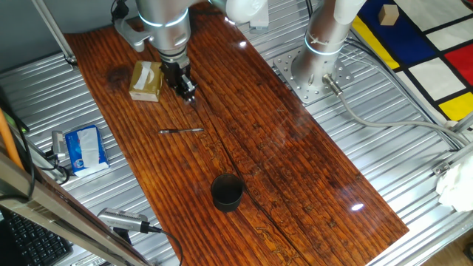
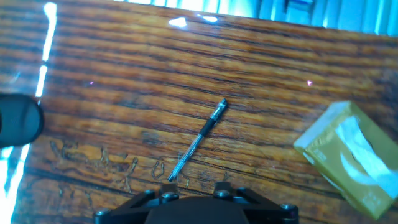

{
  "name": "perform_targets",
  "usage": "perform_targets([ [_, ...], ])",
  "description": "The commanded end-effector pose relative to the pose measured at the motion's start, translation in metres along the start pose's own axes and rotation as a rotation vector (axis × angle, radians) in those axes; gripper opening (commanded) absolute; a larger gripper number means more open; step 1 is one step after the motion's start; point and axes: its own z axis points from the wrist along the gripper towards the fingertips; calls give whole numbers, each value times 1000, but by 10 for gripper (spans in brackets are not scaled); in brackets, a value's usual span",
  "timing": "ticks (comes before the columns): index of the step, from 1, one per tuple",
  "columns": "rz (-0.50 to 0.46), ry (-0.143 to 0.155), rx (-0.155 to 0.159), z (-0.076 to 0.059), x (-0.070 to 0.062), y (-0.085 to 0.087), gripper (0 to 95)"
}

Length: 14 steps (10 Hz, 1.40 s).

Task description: Put the pen into the pen holder

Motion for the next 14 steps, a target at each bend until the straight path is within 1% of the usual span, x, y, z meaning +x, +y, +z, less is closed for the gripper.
perform_targets([
  [1,-10,1,-1,0,0,0,0],
  [7,-2,0,-3,0,0,0,0],
  [9,77,-3,-4,0,0,0,0],
  [10,141,-3,-6,0,0,0,0],
  [11,180,-3,-11,0,0,0,0],
  [13,239,-3,-15,0,0,0,0],
  [14,244,-3,-16,0,0,0,0],
])
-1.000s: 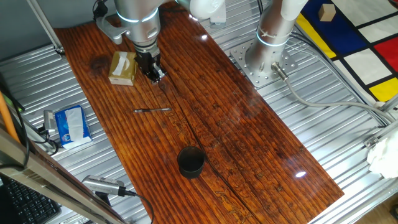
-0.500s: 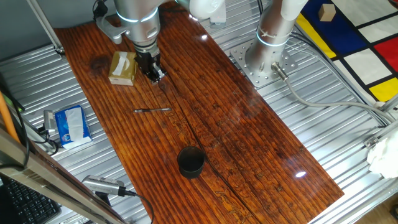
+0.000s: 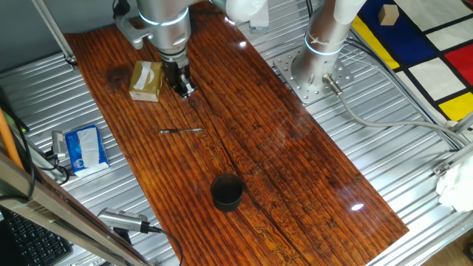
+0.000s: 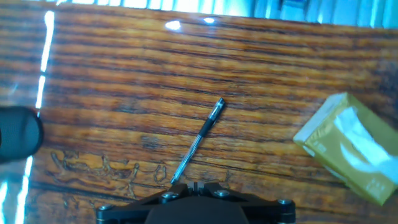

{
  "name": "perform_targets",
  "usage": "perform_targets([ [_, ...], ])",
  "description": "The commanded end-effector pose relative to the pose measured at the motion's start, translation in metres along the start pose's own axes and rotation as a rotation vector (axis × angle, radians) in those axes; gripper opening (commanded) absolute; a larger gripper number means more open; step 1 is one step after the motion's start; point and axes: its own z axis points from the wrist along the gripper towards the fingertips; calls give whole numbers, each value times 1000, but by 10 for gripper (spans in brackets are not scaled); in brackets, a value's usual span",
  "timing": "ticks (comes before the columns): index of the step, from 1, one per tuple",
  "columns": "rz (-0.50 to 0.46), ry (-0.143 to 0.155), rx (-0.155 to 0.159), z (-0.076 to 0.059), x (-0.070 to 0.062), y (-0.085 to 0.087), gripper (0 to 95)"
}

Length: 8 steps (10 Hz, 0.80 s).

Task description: Put the pen into the pen holder

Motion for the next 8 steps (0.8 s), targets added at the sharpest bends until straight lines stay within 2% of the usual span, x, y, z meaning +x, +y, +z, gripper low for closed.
perform_targets([
  [1,72,2,-12,0,-1,0,0],
  [3,114,2,-25,0,-1,0,0],
  [6,203,4,-64,0,-1,0,0],
  [8,196,7,-65,0,-1,0,0],
])
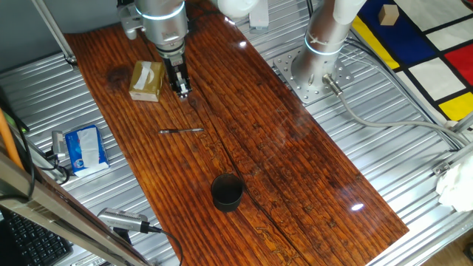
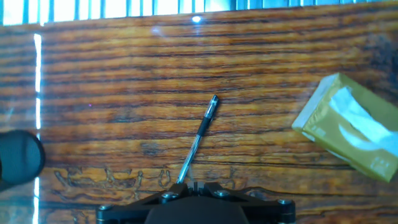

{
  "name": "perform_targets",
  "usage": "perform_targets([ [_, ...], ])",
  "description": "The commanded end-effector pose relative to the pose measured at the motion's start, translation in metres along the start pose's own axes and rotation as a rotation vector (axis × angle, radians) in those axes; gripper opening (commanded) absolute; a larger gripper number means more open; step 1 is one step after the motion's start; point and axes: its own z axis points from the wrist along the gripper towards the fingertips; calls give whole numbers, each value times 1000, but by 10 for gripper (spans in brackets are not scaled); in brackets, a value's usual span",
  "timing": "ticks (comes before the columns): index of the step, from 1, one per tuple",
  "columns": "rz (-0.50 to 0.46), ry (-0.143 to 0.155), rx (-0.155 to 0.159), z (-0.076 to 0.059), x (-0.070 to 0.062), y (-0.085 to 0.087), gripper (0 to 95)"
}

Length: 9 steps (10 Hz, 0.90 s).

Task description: Put the pen into the pen holder

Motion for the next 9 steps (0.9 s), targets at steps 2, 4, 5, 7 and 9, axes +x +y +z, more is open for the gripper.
perform_targets([
  [2,-194,5,33,0,0,0,0],
  [4,-423,4,72,0,0,0,0],
  [5,-542,7,75,0,0,0,0],
  [7,-753,17,77,0,0,0,0],
  [9,-923,30,95,0,0,0,0],
])
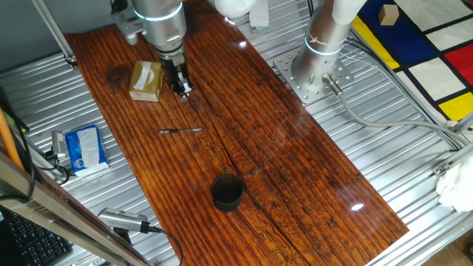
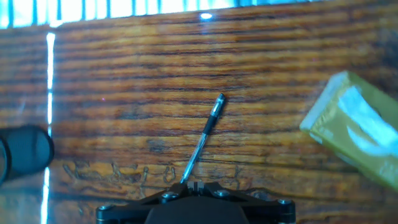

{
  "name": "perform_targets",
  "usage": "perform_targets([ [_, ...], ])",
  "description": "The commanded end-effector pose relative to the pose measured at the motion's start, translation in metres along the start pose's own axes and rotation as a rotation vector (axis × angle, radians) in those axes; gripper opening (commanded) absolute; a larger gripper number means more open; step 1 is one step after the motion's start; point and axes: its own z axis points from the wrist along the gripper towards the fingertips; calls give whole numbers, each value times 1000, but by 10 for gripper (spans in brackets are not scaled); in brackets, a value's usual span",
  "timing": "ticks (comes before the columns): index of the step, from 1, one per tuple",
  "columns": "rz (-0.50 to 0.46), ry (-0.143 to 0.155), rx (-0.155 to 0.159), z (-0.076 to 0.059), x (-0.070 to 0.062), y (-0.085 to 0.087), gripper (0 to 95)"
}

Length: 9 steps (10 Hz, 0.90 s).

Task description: Put the pen into the pen holder

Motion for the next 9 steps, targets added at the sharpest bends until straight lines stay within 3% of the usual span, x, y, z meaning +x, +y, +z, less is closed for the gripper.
perform_targets([
  [1,-658,19,76,0,0,0,0],
  [3,-745,30,73,0,0,0,0],
  [5,-939,54,94,0,0,0,0],
  [9,-1021,59,95,0,0,0,0],
])
